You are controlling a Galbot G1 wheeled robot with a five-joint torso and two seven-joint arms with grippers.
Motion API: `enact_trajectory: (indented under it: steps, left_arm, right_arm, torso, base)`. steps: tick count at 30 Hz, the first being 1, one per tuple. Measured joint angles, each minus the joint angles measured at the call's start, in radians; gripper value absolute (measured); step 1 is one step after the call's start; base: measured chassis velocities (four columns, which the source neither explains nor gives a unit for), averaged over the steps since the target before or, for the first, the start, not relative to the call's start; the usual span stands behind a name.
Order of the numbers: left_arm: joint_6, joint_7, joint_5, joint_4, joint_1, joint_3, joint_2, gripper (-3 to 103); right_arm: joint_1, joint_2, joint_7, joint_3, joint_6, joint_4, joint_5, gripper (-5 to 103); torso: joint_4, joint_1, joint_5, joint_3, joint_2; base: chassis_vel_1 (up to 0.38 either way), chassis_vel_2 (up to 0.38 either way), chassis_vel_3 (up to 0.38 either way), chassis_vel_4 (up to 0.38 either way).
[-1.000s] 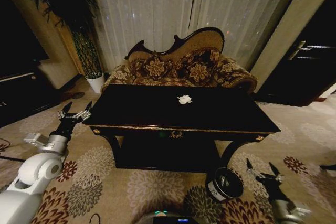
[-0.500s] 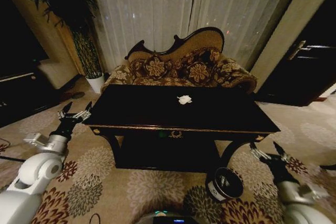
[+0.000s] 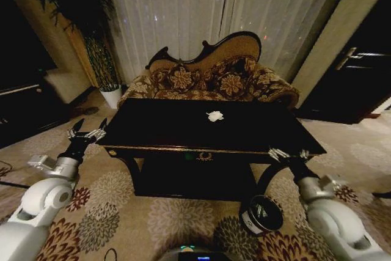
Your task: Move to the front of the table and place the trash on the table into the trash bin.
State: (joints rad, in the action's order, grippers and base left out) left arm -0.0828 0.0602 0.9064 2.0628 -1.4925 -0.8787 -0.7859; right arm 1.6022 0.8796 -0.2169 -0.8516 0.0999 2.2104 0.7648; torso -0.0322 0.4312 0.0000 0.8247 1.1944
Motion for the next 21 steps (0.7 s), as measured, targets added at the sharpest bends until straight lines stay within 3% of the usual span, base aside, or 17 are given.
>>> enact_trajectory:
  steps: [9,21]
  left_arm:
    - [0.000,0.000,0.000,0.000,0.000,0.000,0.000,100]
    - [0.000,0.000,0.000,0.000,0.000,0.000,0.000,100]
  right_arm:
    - [-0.071,-0.099,0.002,0.053,0.014,-0.052,0.037,100]
    - [-0.246,-0.199,0.003,0.209,0.024,-0.167,0.081,100]
  torso:
    - [-0.0002,0.000,0.0000,0.000,0.000]
    - [-0.0001,0.000,0.0000,0.000,0.000]
  base:
    - [0.000,0.000,0.000,0.000]
    - [0.000,0.000,0.000,0.000]
